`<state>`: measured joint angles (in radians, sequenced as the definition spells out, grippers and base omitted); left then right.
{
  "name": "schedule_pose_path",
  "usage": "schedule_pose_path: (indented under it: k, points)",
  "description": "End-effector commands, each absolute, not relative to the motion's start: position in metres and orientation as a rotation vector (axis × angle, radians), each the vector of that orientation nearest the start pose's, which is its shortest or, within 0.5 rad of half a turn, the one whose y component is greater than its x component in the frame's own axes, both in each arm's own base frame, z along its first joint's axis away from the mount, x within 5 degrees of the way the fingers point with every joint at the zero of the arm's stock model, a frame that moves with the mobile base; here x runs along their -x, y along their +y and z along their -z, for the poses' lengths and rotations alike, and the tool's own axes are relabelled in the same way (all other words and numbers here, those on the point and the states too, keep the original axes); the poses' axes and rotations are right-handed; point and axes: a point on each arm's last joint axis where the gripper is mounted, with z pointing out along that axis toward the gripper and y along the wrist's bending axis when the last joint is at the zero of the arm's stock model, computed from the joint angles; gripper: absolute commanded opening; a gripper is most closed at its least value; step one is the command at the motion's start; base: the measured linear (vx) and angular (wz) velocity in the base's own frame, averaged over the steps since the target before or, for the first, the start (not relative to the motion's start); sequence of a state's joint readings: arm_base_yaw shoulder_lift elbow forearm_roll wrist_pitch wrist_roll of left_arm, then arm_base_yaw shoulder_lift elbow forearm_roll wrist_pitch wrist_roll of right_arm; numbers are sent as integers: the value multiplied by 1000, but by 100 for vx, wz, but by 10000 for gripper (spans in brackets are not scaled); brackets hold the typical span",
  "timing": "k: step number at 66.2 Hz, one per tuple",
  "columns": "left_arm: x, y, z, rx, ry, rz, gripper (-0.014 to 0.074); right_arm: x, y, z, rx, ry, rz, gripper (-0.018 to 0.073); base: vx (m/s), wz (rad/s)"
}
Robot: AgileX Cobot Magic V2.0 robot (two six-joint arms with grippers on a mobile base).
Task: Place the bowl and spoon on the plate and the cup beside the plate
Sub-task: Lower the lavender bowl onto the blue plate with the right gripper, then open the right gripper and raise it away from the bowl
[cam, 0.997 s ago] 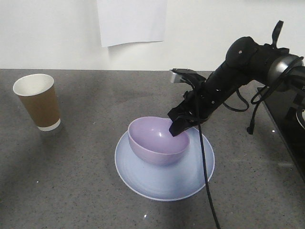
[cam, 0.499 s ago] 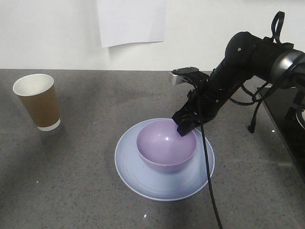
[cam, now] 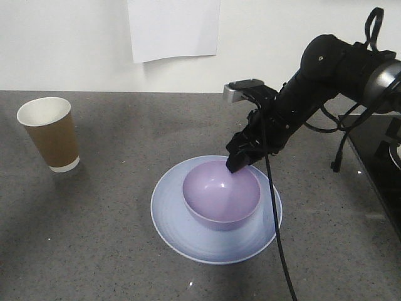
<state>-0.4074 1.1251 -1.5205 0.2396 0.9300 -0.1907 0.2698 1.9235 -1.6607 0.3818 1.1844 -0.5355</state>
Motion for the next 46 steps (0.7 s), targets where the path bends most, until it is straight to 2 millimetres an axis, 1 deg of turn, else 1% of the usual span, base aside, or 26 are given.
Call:
schedule_pose_path:
  k: [1, 6, 12, 13, 17, 18, 24, 25, 31, 32, 35, 38, 39, 42, 43, 46]
  points:
    - [-189, -63, -510, -224, 1876, 125, -6, -373, 134, -326, 878, 2477, -460, 412, 0, 0]
    - [-189, -63, -510, -224, 1876, 125, -6, -365, 131, -352, 830, 2375, -418, 410, 0, 0]
    - [-189, -63, -510, -224, 1877, 125, -6, -347, 125, -387, 798, 2258, -390, 407, 0, 0]
    - [-189, -63, -510, -224, 1877, 125, -6, -341, 123, -396, 793, 2230, -385, 404, 0, 0]
    - [-189, -63, -510, -224, 1877, 124, -6, -325, 119, -419, 778, 2157, -370, 382, 0, 0]
    - [-189, -63, -510, -224, 1877, 124, -6, -317, 116, -429, 772, 2126, -364, 373, 0, 0]
    - [-189, -64, -509, -224, 1883, 127, -6, -280, 105, -471, 738, 1971, -318, 277, 0, 0]
    - [-189, -64, -509, -224, 1883, 127, -6, -268, 101, -482, 729, 1931, -304, 257, 0, 0]
    - [-191, -68, -507, -242, 1899, 164, -6, -217, 83, -522, 692, 1762, -215, 101, 0, 0]
    - [-191, -69, -506, -250, 1901, 172, -6, -202, 78, -531, 684, 1722, -196, 75, 0, 0]
    - [-193, -74, -504, -281, 1915, 206, -6, -173, 66, -546, 667, 1649, -135, -11, 0, 0]
    - [-197, -81, -500, -327, 1932, 253, -6, -141, 55, -558, 644, 1584, -90, -15, 0, 0]
    - [-200, -84, -498, -350, 1941, 262, -6, -125, 50, -563, 631, 1552, -75, -13, 0, 0]
    - [-205, -92, -493, -398, 1962, 311, -6, -92, 38, -571, 590, 1498, -45, -10, 0, 0]
    - [-207, -95, -491, -413, 1971, 327, -6, -75, 32, -574, 572, 1469, -29, -9, 0, 0]
    - [-214, -105, -483, -466, 1998, 400, -6, -41, 21, -579, 526, 1407, -15, -8, 0, 0]
